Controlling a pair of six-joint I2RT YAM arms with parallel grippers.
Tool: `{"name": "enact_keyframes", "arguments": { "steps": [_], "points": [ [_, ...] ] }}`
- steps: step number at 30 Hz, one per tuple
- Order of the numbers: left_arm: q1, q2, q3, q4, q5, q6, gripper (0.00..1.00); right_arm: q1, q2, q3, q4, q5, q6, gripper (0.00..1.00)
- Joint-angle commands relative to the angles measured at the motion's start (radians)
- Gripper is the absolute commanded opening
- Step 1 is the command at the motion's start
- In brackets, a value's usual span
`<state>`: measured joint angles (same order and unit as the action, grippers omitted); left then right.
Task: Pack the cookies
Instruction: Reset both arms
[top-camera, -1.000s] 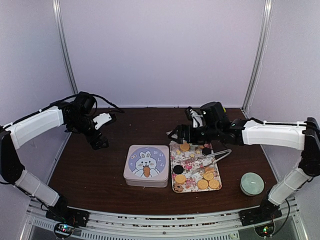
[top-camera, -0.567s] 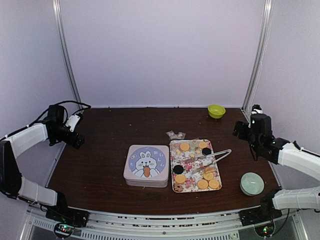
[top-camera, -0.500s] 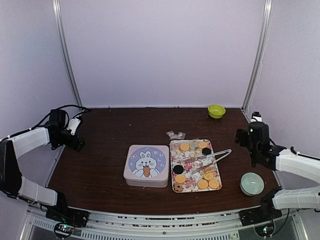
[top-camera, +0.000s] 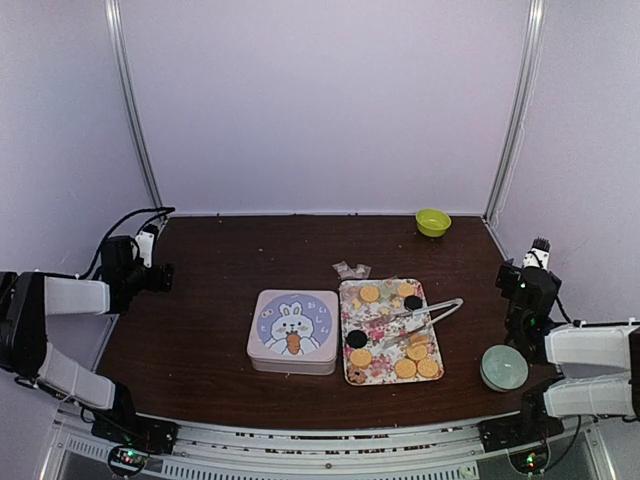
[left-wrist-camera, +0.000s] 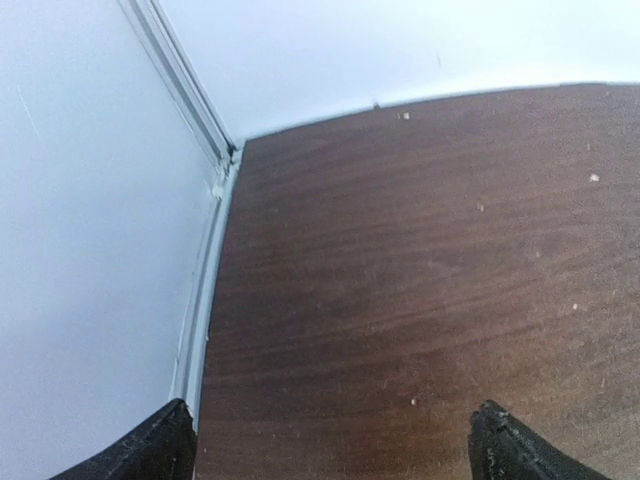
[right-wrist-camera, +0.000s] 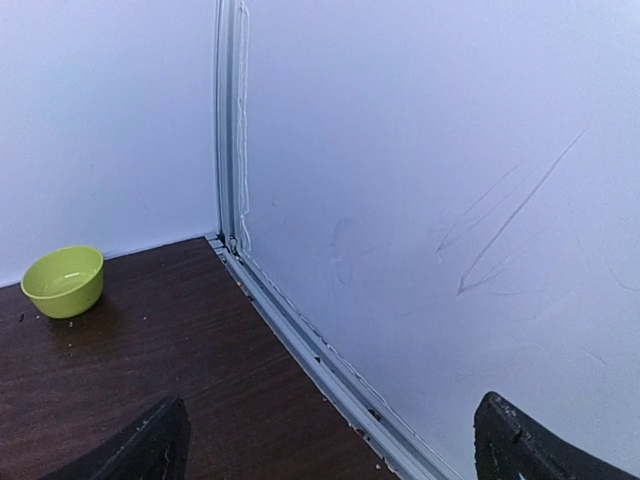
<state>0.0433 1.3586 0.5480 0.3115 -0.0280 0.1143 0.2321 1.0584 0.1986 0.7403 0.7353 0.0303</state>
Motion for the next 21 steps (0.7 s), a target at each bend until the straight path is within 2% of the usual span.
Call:
{"name": "enact_keyframes", "arguments": {
  "steps": [1, 4, 6, 7, 10, 11, 16, 21],
  "points": [
    [-0.002, 0.013, -0.099, 0.439, 0.033, -0.040, 0.98, -0.042, 0.074, 0.012, 0.166, -0.092, 0.006, 1.00],
    [-0.001, 0.033, -0.175, 0.586, 0.018, -0.050, 0.98, -0.059, 0.135, 0.034, 0.218, -0.163, 0.033, 1.00],
    [-0.001, 0.071, -0.252, 0.795, 0.026, -0.051, 0.98, -0.063, 0.195, 0.035, 0.275, -0.209, 0.030, 1.00],
    [-0.001, 0.054, -0.285, 0.798, 0.037, -0.045, 0.98, -0.064, 0.235, 0.034, 0.323, -0.235, 0.013, 1.00],
    [0.000, 0.065, -0.239, 0.735, 0.017, -0.056, 0.98, -0.090, 0.306, 0.029, 0.400, -0.367, -0.009, 1.00],
    [0.003, 0.059, -0.214, 0.674, 0.014, -0.059, 0.98, -0.098, 0.304, 0.033, 0.390, -0.369, 0.003, 1.00],
    [0.005, 0.068, -0.219, 0.702, 0.020, -0.061, 0.98, -0.125, 0.292, 0.046, 0.336, -0.403, 0.030, 1.00],
    [0.007, 0.063, -0.221, 0.703, 0.015, -0.061, 0.98, -0.125, 0.297, 0.034, 0.375, -0.404, 0.020, 1.00]
  ]
}}
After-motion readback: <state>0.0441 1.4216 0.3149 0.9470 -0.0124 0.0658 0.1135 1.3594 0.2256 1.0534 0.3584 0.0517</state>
